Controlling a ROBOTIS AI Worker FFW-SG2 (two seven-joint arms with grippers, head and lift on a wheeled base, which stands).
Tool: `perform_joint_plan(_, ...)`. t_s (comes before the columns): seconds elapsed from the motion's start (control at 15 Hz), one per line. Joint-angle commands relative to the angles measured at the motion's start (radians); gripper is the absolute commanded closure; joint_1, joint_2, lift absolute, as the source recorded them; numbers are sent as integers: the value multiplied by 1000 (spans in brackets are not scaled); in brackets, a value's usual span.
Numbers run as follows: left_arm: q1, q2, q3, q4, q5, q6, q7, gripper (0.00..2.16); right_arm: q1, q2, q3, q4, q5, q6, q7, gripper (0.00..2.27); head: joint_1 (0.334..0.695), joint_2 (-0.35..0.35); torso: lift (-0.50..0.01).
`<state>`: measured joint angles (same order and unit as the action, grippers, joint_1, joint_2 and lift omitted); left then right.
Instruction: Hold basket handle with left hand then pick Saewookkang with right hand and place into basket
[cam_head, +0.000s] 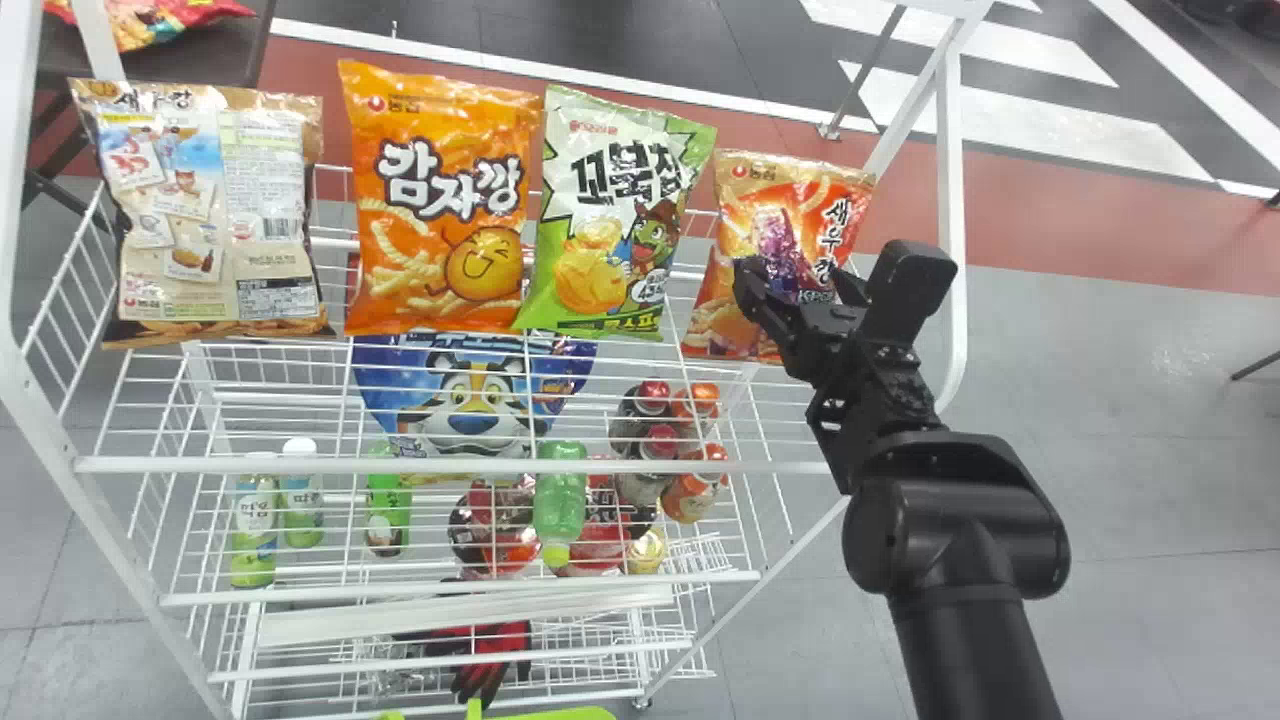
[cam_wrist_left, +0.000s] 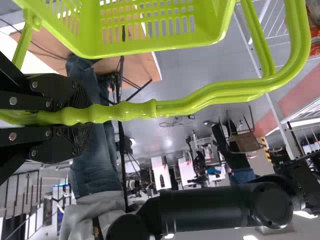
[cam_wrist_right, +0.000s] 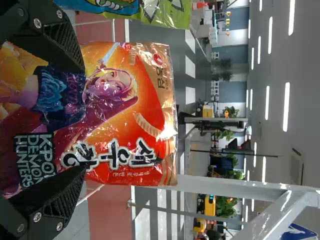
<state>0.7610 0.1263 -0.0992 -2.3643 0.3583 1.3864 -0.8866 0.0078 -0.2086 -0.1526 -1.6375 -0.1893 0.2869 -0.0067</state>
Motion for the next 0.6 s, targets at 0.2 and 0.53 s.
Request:
perform_joint_plan(0.2, -3, -2, 6, 14, 2, -10, -2, 1929, -26, -5, 16, 38, 25, 28, 16, 1636, 695, -350, -19)
perform_joint_plan(0.53, -3, -7, 7, 14, 8, -10, -2, 1929, 15, -5, 11, -10, 56, -8, 2, 1980, 695, -350, -19)
